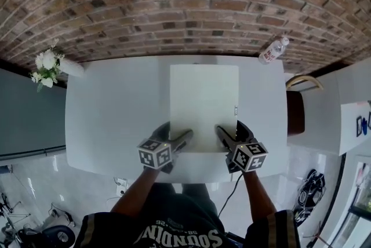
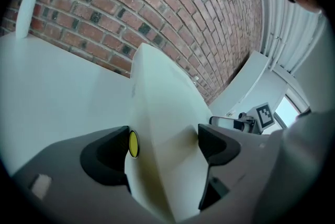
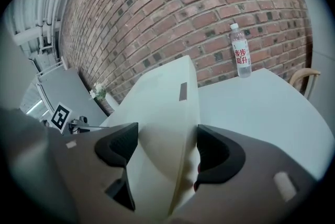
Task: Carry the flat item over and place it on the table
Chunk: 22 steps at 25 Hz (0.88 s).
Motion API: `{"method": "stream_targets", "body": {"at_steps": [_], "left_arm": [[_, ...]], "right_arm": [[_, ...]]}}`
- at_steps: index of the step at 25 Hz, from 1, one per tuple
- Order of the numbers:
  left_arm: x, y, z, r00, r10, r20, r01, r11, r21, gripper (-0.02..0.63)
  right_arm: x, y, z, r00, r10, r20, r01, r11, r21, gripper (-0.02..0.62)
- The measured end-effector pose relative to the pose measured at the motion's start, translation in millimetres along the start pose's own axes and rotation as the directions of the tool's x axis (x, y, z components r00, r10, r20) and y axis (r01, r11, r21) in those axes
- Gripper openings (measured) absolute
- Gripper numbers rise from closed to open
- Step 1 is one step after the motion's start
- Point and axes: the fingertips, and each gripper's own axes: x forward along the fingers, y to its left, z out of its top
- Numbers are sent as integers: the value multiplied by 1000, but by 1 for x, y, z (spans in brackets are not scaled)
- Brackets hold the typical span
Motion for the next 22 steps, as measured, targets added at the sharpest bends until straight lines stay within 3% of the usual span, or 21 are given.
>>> {"method": "stream_targets", "body": {"at_steps": [12,22], "left_arm": [[32,29,23,999,33,-26,-33,999,3,420],[57,54,33,998,44,-37,-45,998,-53,420]], "right_arm": [[45,-23,17,998,15,-54,-13,999,33,342],[79,-40,27,997,6,-78,-3,999,46,342]]}}
